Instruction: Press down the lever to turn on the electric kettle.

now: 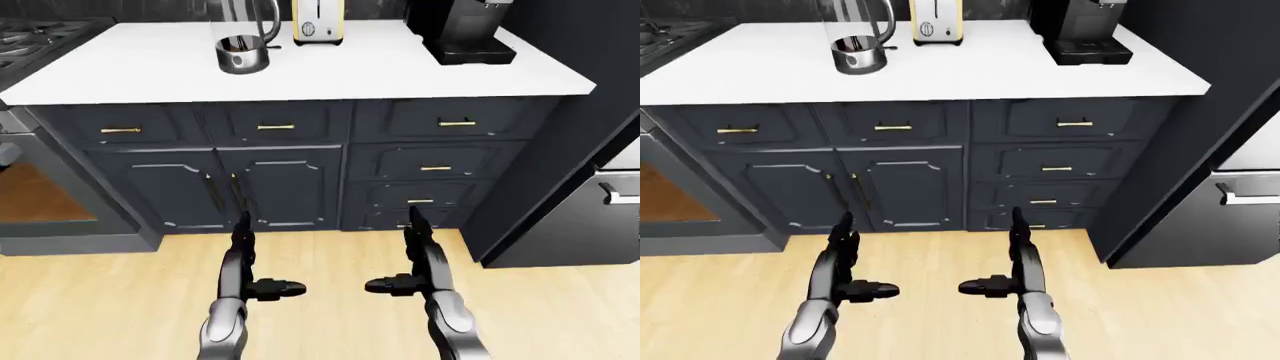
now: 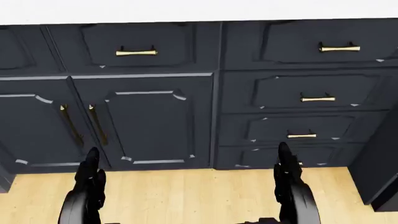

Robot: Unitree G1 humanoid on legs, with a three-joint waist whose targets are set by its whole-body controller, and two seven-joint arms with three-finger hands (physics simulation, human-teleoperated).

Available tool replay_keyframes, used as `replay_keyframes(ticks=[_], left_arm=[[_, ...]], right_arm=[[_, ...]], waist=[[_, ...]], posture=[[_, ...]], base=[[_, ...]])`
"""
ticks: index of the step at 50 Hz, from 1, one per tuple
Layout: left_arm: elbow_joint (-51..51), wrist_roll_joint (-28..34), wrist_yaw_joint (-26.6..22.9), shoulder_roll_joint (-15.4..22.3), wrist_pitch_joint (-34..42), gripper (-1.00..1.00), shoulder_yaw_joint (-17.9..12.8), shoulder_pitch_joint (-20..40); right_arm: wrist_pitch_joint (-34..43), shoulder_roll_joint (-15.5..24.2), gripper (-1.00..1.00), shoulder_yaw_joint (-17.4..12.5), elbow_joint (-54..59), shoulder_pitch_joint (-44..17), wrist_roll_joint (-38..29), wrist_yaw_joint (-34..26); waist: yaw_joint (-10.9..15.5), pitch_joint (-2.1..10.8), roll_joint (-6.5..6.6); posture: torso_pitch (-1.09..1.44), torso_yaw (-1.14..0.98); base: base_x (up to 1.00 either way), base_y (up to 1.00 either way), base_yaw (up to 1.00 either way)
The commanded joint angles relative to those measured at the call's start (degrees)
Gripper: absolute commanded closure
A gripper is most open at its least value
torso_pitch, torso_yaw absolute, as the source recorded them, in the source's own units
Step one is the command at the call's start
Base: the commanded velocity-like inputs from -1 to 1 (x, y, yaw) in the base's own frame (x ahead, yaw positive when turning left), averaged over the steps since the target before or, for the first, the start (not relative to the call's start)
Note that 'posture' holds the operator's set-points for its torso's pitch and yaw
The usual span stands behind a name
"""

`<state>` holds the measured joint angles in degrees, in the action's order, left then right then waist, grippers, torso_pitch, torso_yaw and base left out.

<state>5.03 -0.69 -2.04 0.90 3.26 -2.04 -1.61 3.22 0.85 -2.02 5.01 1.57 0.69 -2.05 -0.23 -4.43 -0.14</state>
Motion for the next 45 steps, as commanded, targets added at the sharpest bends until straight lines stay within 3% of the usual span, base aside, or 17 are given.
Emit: replay_keyframes(ticks=[1, 3, 4, 5, 7, 8, 24, 36, 45], left_arm=[[-6.66, -0.28, -0.31, 0.10, -2.32, -1.00, 0.26, 0.97], [-7.30, -0.05, -0.25, 0.08, -2.13, -1.00, 0.27, 0.80], [-8.07, 0.08, -0.27, 0.09, -1.75, -1.00, 0.33, 0.54], [-8.52, 0.23, -0.36, 0.15, -1.51, -1.00, 0.35, 0.41], [-9.36, 0.38, -0.60, 0.17, -1.07, -1.00, 0.38, 0.19], [-9.63, 0.57, -0.61, 0.16, -0.92, -1.00, 0.43, 0.16], [-23.95, 0.33, -1.22, -0.39, 5.54, -1.00, 1.01, -3.72], [-27.63, 0.79, -0.95, -0.60, 6.52, -1.00, 1.85, -4.33], [-33.92, 0.94, 0.01, -0.67, 11.85, -1.00, 2.01, -2.96]], right_arm=[[-2.96, 0.08, -1.00, -0.19, -6.34, -1.24, 0.21, 0.48], [-3.15, -0.01, -1.00, -0.02, -7.39, -0.86, 0.82, -0.05], [-3.01, -0.11, -1.00, 0.10, -9.47, -0.13, 0.90, -0.01], [-2.71, -0.09, -1.00, 0.27, -10.47, 0.25, 0.63, 0.05], [-2.50, -0.11, -1.00, 0.33, -12.04, 0.81, 0.61, -0.05], [-2.94, -0.08, -1.00, 0.46, -12.60, 1.04, 0.23, -0.06], [-1.83, -0.44, -1.00, 1.48, -21.33, 3.79, -2.55, 0.89], [-1.19, 0.11, -1.00, 0.59, -21.40, 2.46, -5.15, 0.87], [2.24, -0.23, -1.00, 0.92, -28.77, 4.10, -5.74, -0.03]], waist=[[-0.12, 0.05, -0.45], [0.42, 3.58, -0.04], [0.41, 2.97, -0.05], [0.34, 1.10, -0.50], [0.47, 3.96, -0.41], [0.48, 4.26, -0.38], [0.47, 5.01, -0.17], [0.44, 4.61, -0.21], [0.48, 4.36, -0.23]], posture=[[0.00, 0.00], [0.00, 0.00], [0.00, 0.00], [0.00, 0.00], [0.00, 0.00], [0.00, 0.00], [0.00, 0.00], [0.00, 0.00], [0.00, 0.00]], base=[[0.00, 0.00, 0.00], [0.00, 0.00, 0.00], [0.00, 0.00, 0.00], [0.00, 0.00, 0.00], [0.00, 0.00, 0.00], [0.00, 0.00, 0.00], [0.00, 0.00, 0.00], [0.00, 0.00, 0.00], [0.00, 0.00, 0.00]])
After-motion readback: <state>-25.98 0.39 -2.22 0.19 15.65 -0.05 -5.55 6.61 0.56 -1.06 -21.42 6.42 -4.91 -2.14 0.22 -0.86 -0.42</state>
